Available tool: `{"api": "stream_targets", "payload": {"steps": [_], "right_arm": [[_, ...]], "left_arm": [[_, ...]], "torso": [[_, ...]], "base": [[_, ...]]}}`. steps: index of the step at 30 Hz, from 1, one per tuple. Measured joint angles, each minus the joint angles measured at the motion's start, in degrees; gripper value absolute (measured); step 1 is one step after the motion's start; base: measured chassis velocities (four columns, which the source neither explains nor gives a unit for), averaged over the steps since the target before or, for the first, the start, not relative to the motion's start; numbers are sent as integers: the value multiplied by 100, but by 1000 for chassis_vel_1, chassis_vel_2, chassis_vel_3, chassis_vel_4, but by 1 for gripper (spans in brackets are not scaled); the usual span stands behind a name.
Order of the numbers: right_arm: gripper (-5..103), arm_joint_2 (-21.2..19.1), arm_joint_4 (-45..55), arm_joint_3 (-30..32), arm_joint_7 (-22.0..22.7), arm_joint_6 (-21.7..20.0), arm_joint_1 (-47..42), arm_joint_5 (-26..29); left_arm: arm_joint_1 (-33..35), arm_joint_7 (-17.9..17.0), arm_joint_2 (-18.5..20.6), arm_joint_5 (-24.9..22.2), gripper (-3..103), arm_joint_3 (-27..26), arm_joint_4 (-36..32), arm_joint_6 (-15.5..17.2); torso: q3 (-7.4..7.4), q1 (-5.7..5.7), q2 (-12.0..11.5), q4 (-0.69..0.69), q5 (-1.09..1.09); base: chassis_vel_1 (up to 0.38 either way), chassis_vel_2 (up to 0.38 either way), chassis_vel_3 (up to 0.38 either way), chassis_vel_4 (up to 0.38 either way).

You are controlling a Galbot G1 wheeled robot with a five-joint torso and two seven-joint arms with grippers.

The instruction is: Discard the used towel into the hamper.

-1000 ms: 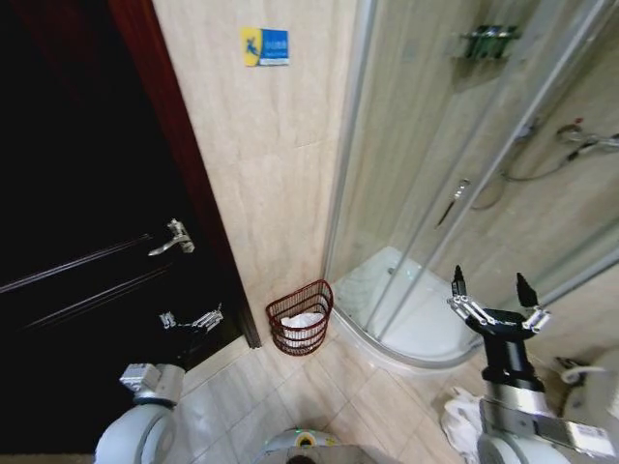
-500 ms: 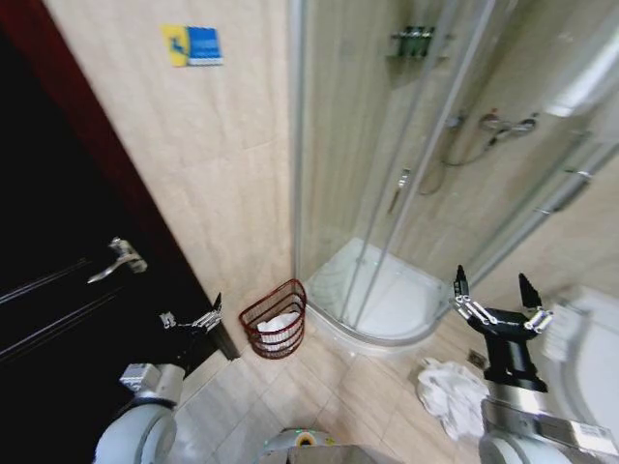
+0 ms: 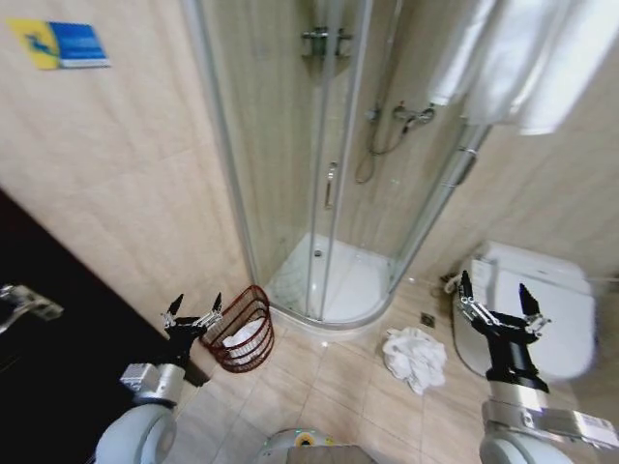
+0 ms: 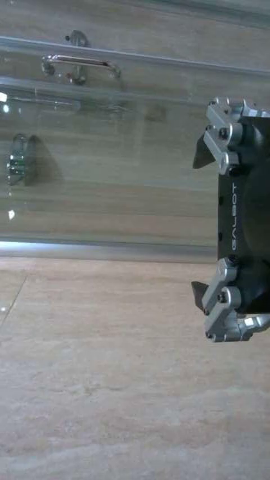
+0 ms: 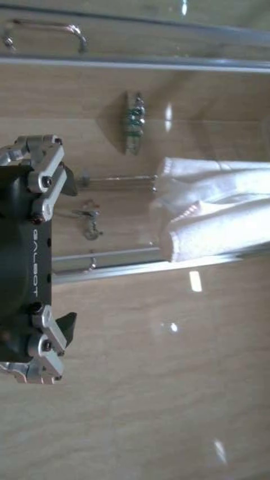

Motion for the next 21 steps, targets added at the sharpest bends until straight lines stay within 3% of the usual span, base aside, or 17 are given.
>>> {"api": "stream_targets", "payload": {"steps": [9,21], "right_arm": [[100,0,2,-21,-101,288,-5,-119],[100,0,2,-39,-92,250,9,-75]], "left_arm": [[1,0,0,0,98,0,0,0],[0,-1,0,0,98,-1,0,0]], "torso": [[0,0,0,2,-1],[0,0,0,2,-1]], "base": [[0,0,0,0],[-4,-6,5,4]]}}
